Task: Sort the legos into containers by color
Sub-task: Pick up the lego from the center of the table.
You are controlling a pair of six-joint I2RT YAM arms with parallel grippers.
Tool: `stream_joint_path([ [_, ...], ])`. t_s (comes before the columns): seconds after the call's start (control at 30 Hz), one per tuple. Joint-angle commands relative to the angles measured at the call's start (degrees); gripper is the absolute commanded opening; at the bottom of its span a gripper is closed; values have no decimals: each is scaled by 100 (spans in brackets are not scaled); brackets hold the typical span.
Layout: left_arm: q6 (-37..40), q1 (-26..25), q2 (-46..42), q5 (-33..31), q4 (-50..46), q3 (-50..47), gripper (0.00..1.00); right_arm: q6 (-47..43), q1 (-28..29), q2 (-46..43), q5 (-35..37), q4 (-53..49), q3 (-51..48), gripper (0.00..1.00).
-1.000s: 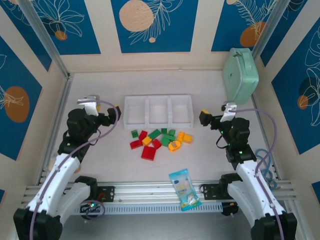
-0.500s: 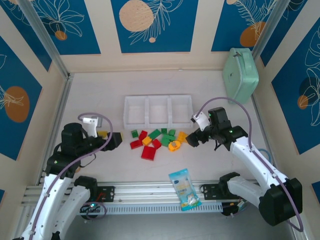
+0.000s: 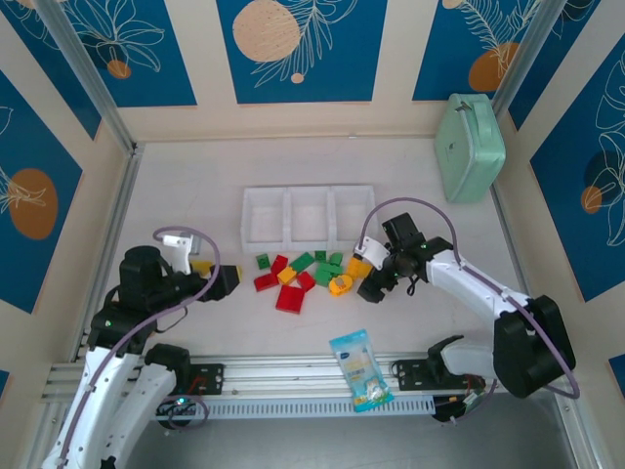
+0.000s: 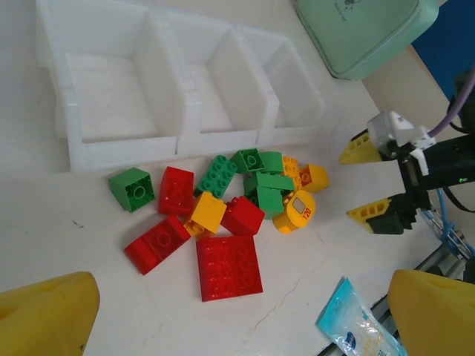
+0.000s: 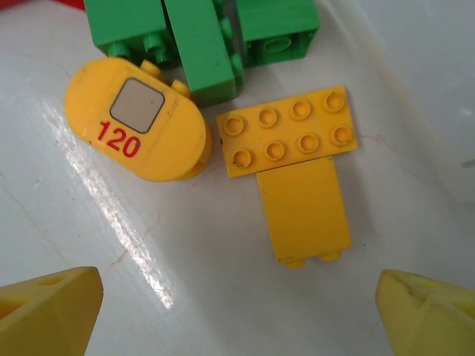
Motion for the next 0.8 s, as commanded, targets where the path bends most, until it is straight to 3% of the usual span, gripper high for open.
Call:
stream_joint_path([
  [0.0,58,-61,-91,-1,27,-75,99,-291,-72,215,-124,0,222,94],
  [0.67,49,-61,-118,-31,184,-180,99,-319,5,1514,173,356,714,90],
  [0.77,58,-61,-166,40,281,-230,99,-283,34,1740,271,324,818,85],
])
